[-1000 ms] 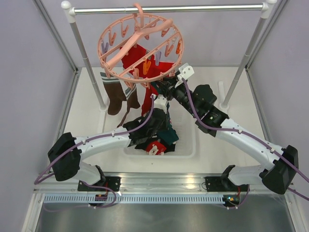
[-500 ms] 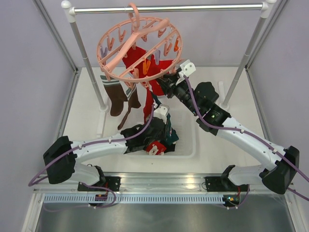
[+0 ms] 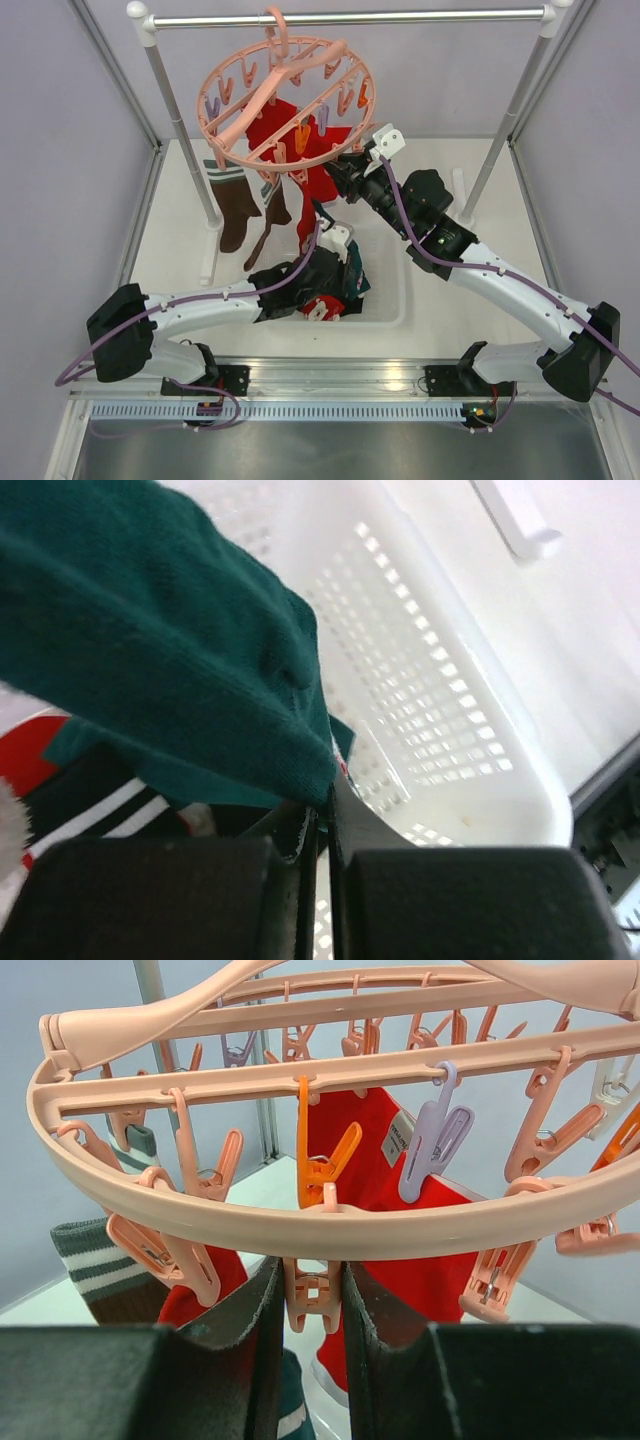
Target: Remove the socks clipped to the hanger
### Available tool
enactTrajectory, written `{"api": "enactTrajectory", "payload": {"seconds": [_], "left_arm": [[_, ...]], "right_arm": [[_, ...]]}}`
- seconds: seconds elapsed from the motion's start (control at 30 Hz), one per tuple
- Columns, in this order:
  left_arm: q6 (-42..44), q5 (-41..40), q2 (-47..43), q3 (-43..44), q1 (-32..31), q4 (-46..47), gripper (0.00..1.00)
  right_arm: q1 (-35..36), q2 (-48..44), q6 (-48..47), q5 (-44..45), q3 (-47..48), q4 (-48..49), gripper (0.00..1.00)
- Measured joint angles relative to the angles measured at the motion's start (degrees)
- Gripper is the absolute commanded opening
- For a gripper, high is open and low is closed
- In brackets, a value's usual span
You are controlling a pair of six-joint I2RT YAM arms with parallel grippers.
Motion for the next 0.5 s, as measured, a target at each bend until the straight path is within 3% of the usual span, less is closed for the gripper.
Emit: {"api": "enactTrajectory", "payload": {"seconds": [0.27,0.37,0.5], "left_arm": [[0.11,5.18,0.02,-0.98,-2.19,3.41,0.04],[0.09,5.68,0.61,-0.98,-2.49,4.28,0.09],[0.02,5.49,1.70,-1.18,-2.54,4.33,0.30]], "right_arm": [[0.00,0.02,0.00,-0.02,0.00,0.00,0.12],[0.00,0.02,0.00,-0.04,0.00,0.00,0.12],[0.00,0.02,0.00,-0.04,0.00,-0.02,0.12]]}}
